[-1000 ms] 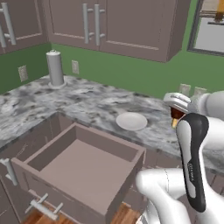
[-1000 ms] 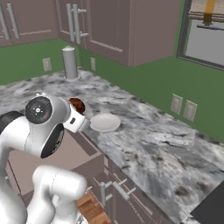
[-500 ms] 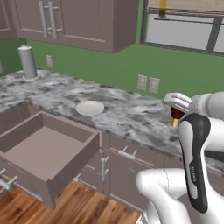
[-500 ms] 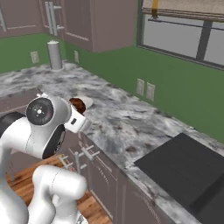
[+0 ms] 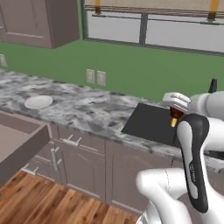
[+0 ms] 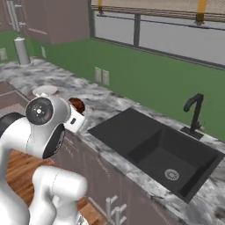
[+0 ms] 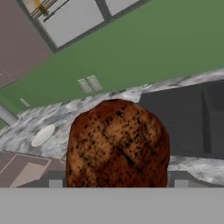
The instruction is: Pick up the knife from the drawer and place it on the cutting board. Then place the meat from the plate to the cutting board.
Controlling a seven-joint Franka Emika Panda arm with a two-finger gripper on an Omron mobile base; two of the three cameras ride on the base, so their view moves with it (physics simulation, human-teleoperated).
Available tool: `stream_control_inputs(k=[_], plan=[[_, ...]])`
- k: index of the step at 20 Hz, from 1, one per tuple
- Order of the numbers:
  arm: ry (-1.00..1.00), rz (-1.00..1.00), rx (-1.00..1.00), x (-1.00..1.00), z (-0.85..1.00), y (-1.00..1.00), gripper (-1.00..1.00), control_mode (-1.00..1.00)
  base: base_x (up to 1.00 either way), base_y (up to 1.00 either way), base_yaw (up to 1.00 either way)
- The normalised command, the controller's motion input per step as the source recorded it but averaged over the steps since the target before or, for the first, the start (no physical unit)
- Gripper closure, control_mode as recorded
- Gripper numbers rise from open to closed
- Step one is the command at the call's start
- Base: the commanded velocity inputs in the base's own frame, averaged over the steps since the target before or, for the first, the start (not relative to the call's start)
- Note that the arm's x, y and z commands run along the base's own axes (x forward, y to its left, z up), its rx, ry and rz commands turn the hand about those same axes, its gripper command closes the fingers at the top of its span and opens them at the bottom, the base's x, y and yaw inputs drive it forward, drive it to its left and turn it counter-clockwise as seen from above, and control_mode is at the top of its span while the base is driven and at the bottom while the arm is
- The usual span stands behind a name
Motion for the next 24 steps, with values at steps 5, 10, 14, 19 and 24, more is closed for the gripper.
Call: stream_control_inputs(k=[5,10,14,19,24], plan=[[0.00,0.00,0.00,0.00,0.00,0.00,1.00,1.00,-0.44,-0.78,-0.60],[0.00,0.00,0.00,0.00,0.00,0.00,1.00,1.00,-0.46,-0.82,-0.60],[0.00,0.00,0.00,0.00,0.00,0.00,1.00,1.00,-0.42,-0.76,-0.63],[0.00,0.00,0.00,0.00,0.00,0.00,1.00,1.00,-0.14,-0.84,-0.34],[0.00,0.00,0.00,0.00,0.00,0.00,1.00,1.00,0.47,-0.43,0.06]])
